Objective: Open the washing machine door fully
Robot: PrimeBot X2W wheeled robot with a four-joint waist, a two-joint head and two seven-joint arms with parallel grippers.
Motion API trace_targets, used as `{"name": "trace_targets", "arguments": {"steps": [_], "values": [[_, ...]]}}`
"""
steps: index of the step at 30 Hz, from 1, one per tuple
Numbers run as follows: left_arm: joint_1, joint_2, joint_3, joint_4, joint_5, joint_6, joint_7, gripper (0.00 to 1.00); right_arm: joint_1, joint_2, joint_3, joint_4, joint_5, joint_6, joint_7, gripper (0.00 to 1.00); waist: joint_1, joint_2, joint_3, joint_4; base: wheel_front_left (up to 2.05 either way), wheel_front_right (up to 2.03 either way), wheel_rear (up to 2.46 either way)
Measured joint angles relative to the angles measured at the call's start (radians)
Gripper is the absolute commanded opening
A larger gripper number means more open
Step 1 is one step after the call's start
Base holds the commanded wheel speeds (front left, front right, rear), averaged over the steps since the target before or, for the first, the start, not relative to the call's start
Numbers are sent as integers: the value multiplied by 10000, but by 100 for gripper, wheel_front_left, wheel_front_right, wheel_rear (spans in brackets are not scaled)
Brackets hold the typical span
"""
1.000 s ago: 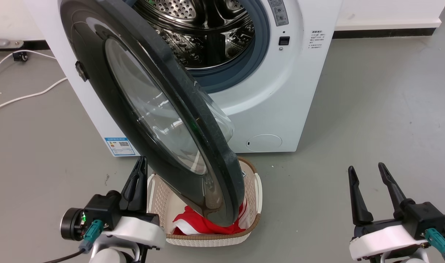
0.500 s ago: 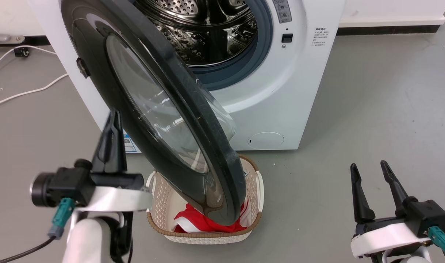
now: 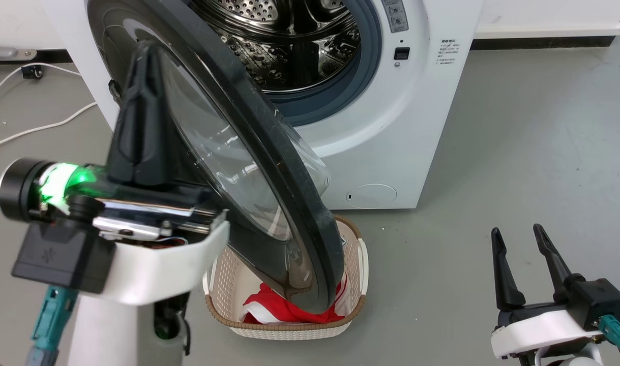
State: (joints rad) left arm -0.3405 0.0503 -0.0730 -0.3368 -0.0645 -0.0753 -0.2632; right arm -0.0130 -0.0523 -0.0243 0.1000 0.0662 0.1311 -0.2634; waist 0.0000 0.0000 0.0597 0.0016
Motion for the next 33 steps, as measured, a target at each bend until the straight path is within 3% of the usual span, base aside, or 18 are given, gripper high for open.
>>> {"name": "trace_targets", "arguments": {"steps": [9,19,27,33], "values": [[-389,-2,-2247,-606,-267,-253,293,0,0,2,8,2,38,0,0,100,0,0,34,-73,0,0,0],[429,228,-5346,-46,-1103,-497,1335,0,8,6,35,115,134,0,0,100,0,0,31,-50,0,0,0],[1663,828,-6842,546,-1801,-539,1873,0,43,6,33,169,159,0,0,100,0,0,-30,36,0,0,0],[2348,980,-7287,1083,-2130,-529,2033,0,124,6,79,180,213,0,0,100,0,0,-47,57,0,0,0]]}}
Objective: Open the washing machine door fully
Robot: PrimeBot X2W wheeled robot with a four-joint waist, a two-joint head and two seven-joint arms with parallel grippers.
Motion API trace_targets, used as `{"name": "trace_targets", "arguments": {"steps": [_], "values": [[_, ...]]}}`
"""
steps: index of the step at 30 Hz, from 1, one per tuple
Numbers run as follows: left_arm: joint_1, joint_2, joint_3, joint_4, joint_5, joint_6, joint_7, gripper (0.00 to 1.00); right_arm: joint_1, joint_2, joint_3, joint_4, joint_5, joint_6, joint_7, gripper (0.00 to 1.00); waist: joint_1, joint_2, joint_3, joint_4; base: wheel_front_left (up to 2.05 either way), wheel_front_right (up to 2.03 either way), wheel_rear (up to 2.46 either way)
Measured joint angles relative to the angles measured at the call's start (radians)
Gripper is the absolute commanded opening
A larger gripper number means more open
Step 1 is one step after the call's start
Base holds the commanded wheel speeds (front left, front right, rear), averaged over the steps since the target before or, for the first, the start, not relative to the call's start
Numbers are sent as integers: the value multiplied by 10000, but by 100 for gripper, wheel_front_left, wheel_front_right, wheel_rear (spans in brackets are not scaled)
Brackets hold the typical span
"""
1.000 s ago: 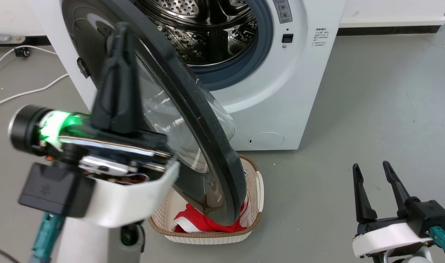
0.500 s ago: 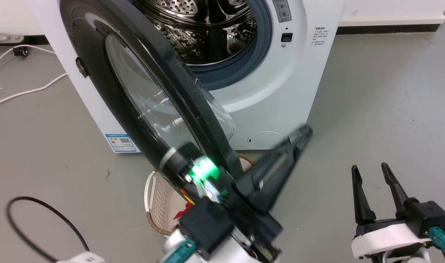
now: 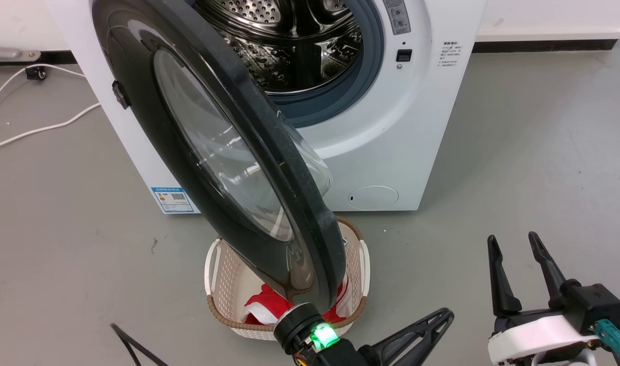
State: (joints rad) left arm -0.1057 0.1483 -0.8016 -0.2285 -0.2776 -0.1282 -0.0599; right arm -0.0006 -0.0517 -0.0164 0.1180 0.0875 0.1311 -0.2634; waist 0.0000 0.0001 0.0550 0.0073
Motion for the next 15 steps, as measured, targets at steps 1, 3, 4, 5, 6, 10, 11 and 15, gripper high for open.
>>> {"name": "trace_targets", "arguments": {"steps": [1,3,4,5,6,10,11,15], "values": [[28,0,-8,109,-2,12,4,0,1,0,12,0,2,0,0,100,1,0,1,0,0,0,0],[29,-6,10,378,-2,90,50,0,1,0,33,0,13,0,0,100,1,0,23,-1,0,0,0],[21,-8,36,518,0,125,52,0,0,0,50,2,13,0,0,100,1,0,33,-7,0,0,0],[-12,-15,100,648,0,174,40,0,-1,0,71,2,15,0,0,100,1,0,46,-17,0,0,0],[-71,-35,211,775,4,242,4,0,-3,0,86,8,15,0,0,100,1,0,66,-29,0,0,0],[-547,-167,704,1260,15,558,-240,0,-36,0,105,36,21,0,0,100,1,0,150,-91,0,0,0],[-656,-207,821,1375,25,658,-293,0,-40,0,111,42,31,0,0,100,1,0,173,-108,0,0,0],[-976,-276,1248,1804,75,1001,-460,0,-118,0,157,84,59,0,0,100,1,0,256,-185,0,0,0]]}}
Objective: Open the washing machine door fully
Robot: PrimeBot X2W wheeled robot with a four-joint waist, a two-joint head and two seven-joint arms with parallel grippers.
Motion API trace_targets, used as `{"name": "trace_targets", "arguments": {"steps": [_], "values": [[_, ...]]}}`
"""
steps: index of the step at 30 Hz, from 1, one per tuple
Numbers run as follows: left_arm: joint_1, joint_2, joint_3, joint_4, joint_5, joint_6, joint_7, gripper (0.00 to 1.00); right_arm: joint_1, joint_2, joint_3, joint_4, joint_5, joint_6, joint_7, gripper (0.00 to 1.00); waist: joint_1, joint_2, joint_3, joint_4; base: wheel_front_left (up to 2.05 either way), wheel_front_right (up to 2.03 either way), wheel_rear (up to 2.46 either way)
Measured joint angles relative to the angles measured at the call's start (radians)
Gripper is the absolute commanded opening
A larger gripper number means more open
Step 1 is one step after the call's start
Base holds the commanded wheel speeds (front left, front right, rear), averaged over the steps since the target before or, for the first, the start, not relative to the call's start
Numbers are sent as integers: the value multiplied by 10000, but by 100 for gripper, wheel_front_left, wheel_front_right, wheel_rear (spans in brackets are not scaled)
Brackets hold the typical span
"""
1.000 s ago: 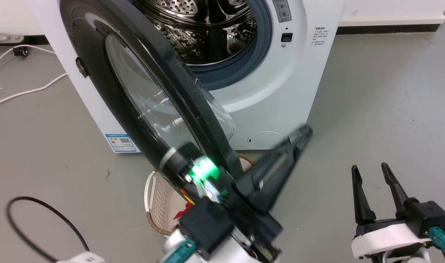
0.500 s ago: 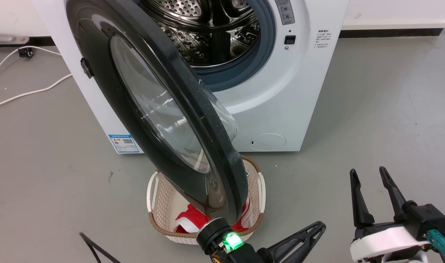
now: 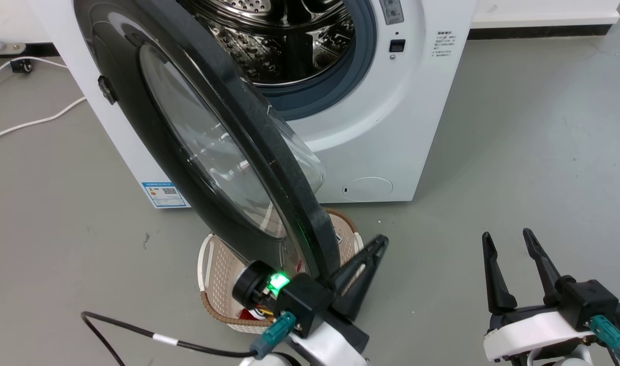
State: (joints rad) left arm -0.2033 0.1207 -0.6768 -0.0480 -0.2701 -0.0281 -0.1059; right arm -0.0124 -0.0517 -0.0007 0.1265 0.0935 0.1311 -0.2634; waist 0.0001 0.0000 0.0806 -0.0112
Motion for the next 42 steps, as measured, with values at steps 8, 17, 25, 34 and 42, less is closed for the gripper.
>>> {"name": "trace_targets", "arguments": {"steps": [8,17,25,34,42], "values": [[-383,-33,483,614,-17,376,-174,0,-112,0,29,65,107,0,0,100,0,0,162,-104,0,0,0],[-982,-261,575,1281,-222,376,-222,0,-256,0,98,140,178,0,0,100,-1,0,264,-167,0,0,0],[-878,-268,627,1423,-280,738,-284,0,-253,0,100,188,270,0,0,100,-1,0,205,-202,0,0,0],[23,238,631,631,-171,1206,-25,0,-225,0,25,188,334,0,0,100,-1,0,69,-11,0,0,0],[1006,679,763,-209,-196,1787,171,0,-58,0,10,199,362,0,0,100,-1,0,-158,220,0,0,0]]}}
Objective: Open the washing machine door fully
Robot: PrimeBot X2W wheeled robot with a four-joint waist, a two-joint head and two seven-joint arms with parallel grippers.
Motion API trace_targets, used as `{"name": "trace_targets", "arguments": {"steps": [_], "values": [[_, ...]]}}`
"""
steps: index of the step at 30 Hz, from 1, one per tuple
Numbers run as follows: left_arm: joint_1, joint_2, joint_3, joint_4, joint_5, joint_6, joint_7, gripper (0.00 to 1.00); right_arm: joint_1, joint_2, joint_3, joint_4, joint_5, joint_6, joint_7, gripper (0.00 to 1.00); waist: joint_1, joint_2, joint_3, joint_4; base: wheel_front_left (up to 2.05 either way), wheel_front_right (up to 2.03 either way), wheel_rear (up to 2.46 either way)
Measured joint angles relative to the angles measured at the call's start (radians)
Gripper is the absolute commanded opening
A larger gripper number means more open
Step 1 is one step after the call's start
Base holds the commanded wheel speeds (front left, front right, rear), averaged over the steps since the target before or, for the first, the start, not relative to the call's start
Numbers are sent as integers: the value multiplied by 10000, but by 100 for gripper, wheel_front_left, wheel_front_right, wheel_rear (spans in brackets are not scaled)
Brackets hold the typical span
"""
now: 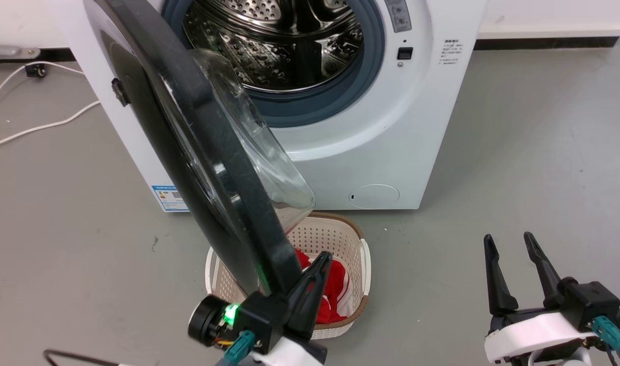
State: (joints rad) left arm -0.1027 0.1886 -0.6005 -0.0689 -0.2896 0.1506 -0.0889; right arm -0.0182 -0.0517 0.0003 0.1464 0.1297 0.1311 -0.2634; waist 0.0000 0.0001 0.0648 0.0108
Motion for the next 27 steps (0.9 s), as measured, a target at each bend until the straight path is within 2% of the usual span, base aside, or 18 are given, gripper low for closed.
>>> {"name": "trace_targets", "arguments": {"steps": [12,27], "values": [[1442,573,274,-1511,61,951,387,0,261,0,-134,-50,-77,0,0,100,0,0,-166,787,0,0,0],[1875,625,487,-2092,21,1430,395,0,295,6,-326,-182,-242,0,4,100,0,0,-94,2688,0,0,0]]}}
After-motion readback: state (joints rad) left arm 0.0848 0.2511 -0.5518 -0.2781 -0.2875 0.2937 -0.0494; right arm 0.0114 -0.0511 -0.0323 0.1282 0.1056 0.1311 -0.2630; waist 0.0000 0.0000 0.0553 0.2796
